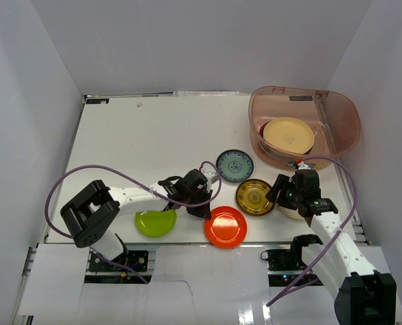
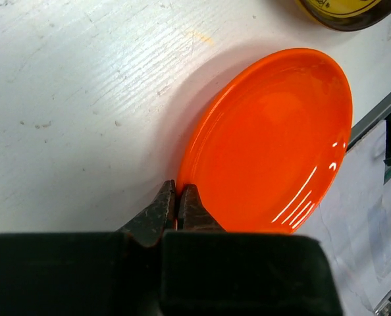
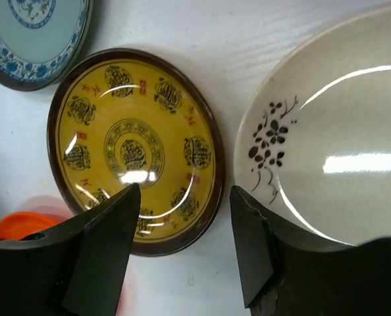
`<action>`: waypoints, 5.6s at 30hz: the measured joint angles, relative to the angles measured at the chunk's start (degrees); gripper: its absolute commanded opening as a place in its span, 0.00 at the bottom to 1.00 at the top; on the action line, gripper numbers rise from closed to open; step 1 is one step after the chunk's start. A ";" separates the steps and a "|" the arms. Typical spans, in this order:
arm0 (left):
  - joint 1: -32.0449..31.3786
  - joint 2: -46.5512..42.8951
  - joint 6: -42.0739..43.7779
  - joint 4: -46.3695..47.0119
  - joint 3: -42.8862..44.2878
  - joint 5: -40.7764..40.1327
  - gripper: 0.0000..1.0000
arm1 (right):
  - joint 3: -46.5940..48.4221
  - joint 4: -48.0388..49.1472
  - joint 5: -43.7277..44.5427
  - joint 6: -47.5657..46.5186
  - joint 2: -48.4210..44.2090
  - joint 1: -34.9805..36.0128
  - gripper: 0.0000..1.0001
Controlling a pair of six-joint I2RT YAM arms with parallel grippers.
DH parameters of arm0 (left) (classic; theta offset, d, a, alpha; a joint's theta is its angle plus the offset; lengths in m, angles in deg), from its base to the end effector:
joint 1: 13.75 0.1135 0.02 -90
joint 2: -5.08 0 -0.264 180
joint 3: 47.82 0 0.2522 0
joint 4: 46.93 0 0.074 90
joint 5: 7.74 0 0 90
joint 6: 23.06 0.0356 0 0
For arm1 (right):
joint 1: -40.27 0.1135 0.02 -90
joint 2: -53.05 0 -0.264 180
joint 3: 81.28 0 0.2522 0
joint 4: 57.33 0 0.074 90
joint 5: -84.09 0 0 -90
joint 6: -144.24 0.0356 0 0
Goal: Place the plates into the plastic bin on the countertop
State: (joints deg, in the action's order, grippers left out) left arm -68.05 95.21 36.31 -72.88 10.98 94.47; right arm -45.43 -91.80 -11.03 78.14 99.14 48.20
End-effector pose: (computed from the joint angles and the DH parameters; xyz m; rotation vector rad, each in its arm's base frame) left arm 0.1659 -0.2438 0.1548 0.6509 2.6835 -0.7648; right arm 0.1609 0.0256 0.1819 0.2865 2.3615 0.3743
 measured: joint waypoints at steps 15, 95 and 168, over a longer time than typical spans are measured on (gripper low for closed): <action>-0.20 -18.34 -1.31 -3.10 -2.12 -14.95 0.00 | -1.36 -6.12 2.56 8.83 -0.63 3.08 0.52; 6.67 56.63 -5.14 9.60 93.46 -4.15 0.89 | 34.32 11.72 -14.32 4.94 6.32 -14.05 0.58; 17.14 8.35 -5.97 16.90 7.74 -14.91 0.00 | 67.08 -12.87 42.32 -14.12 30.80 37.64 0.08</action>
State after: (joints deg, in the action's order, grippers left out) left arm -50.92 103.56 30.34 -55.98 18.72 79.56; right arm 21.65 -104.67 31.28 64.02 129.93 85.83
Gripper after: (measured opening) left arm 0.022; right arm 0.086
